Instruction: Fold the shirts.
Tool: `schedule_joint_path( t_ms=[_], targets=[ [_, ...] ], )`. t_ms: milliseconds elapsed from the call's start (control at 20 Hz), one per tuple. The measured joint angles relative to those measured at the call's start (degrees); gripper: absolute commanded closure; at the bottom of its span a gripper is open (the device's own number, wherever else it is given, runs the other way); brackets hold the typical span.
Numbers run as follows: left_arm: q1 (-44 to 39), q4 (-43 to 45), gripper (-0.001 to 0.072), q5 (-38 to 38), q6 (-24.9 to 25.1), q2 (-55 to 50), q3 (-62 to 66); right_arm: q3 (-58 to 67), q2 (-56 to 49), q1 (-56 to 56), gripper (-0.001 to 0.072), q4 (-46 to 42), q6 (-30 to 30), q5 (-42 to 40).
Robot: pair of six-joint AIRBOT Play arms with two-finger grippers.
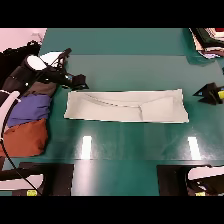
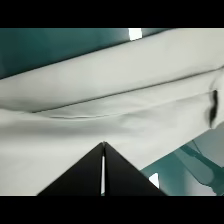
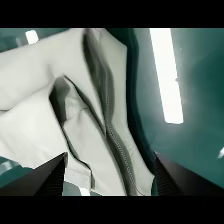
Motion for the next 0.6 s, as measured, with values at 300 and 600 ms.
schedule_joint_path(
  t_ms=[300,600],
  targets=[
    [-6.05,-0.46,0.0684,2.34,-2.67,0.0,0.0,-4.66,-5.09,1.27,0.0089,3.61,-6.25,-0.81],
    [-8.85,-0.7,0.0684,2.8,-4.87,-0.42,0.0,-5.31,-6.73,7.48,0.0182,4.52,-9.2,-0.59]
  ],
)
